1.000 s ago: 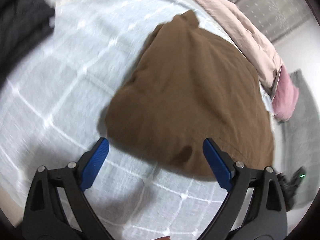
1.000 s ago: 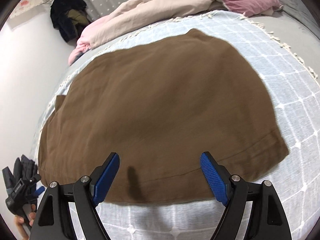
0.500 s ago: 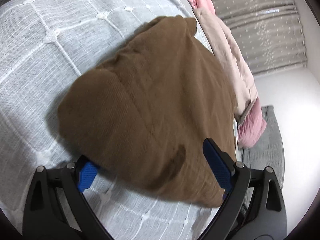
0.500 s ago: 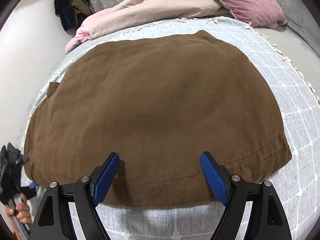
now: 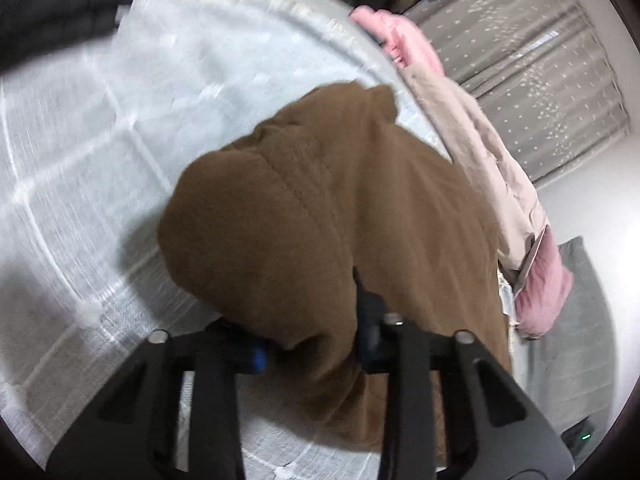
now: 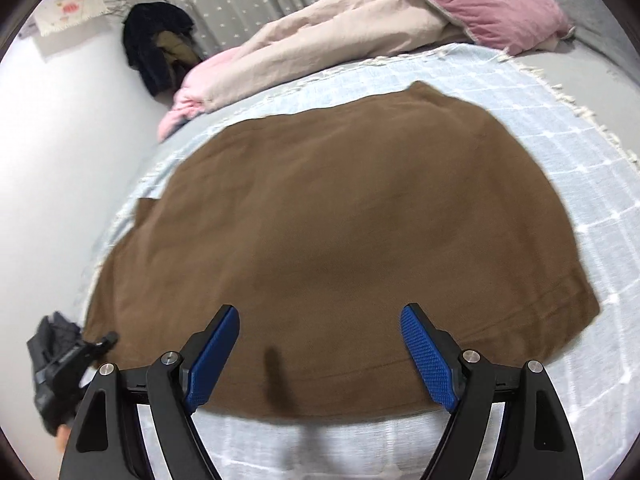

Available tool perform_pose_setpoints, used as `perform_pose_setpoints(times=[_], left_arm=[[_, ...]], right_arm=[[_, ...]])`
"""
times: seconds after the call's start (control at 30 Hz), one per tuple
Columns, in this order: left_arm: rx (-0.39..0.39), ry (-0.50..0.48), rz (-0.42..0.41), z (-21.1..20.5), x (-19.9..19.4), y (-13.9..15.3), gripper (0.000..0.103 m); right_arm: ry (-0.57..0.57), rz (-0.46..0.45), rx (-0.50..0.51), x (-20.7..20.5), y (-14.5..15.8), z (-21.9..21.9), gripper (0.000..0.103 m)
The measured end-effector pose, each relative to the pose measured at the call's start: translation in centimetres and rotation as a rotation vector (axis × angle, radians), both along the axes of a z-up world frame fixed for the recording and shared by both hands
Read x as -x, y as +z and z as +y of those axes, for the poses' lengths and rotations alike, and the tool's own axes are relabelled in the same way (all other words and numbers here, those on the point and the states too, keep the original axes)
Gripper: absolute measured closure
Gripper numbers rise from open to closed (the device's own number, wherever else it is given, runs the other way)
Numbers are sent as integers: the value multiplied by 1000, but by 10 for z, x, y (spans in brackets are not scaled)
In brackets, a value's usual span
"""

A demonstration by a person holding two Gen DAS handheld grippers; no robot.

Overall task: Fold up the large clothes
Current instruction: 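Grasp the folded coat edge with both tools and lift it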

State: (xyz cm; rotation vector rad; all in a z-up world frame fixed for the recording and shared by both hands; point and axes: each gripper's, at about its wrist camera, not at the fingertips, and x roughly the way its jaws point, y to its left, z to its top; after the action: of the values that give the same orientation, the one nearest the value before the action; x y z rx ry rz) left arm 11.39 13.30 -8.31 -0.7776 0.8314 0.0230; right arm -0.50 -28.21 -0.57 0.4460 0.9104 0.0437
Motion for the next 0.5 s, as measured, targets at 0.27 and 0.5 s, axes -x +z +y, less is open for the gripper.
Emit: perform_pose_setpoints(times=[0.27, 0.5], left_arm=[[-221, -36, -261, -32, 16, 65, 81], [-308, -146, -384, -63, 19, 94, 82]], right_arm=[[255, -56, -82, -9, -1, 52, 71], [352, 89, -53, -32, -44, 79, 88]])
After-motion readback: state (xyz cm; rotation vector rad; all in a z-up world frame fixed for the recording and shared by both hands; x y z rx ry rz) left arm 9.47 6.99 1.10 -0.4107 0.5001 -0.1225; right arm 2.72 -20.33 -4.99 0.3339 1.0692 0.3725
